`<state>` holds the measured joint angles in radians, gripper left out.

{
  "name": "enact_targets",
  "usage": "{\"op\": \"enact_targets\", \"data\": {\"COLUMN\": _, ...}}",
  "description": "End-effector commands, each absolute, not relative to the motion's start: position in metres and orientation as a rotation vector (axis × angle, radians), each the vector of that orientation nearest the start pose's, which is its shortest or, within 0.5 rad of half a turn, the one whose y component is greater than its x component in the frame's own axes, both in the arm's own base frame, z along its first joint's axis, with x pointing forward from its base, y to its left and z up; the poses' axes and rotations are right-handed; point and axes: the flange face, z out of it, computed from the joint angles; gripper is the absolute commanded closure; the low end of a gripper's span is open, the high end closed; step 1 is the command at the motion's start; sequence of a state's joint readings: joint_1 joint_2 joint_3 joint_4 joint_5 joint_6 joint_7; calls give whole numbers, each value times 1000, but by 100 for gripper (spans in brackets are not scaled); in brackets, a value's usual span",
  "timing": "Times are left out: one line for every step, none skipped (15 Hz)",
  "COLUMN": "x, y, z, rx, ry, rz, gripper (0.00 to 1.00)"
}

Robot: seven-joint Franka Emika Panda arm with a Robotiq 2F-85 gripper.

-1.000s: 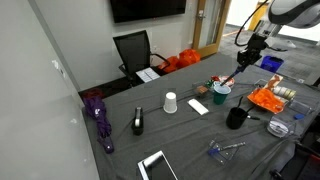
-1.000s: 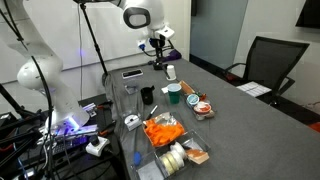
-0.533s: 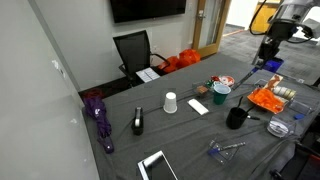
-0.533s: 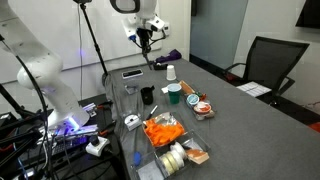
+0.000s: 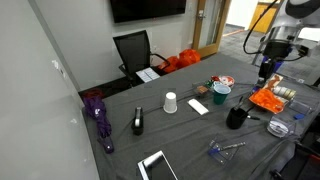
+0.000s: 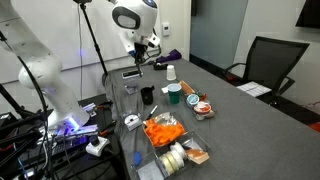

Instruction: Move the marker from the cup to the tray

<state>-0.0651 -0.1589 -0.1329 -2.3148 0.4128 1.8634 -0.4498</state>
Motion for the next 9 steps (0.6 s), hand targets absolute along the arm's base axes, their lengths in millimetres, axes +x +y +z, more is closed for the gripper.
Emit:
{"op": "enact_targets", "data": {"x": 445, "y": -51, "z": 359, "rx": -2622, "ry": -130, "rz": 194, "gripper": 95}}
{"op": "enact_targets", "data": {"x": 444, "y": -49, "z": 352, "rx": -2607, "ry": -133, "rz": 187, "gripper": 95}}
{"op": "enact_targets", "data": {"x": 443, "y": -46, "z": 347, "rx": -2593, "ry": -147, "rz": 179, "gripper": 95}}
{"op": "enact_targets", "data": {"x": 442, "y": -46, "z": 343, "rx": -2594, "ry": -164, "rz": 169, "gripper": 95}}
{"op": "enact_targets", "data": {"x": 442, "y": -47, "z": 341, "rx": -2607, "ry": -175, "rz": 152, "gripper": 95}}
{"op": "enact_targets", "data": {"x": 445, "y": -48, "z": 348, "rx": -2607, "ry": -150, "rz": 200, "gripper": 81}}
{"op": "enact_targets", "data": {"x": 445, "y": -49, "z": 345, "rx": -2612, "ry": -157, "rz": 191, "gripper": 81}}
{"op": "enact_targets", "data": {"x": 445, "y": -49, "z": 344, "rx": -2614, "ry": -159, "rz": 187, "gripper": 81}}
{"op": "enact_targets", "data": {"x": 445, "y": -49, "z": 344, "rx": -2614, "ry": -160, "rz": 186, "gripper": 81}}
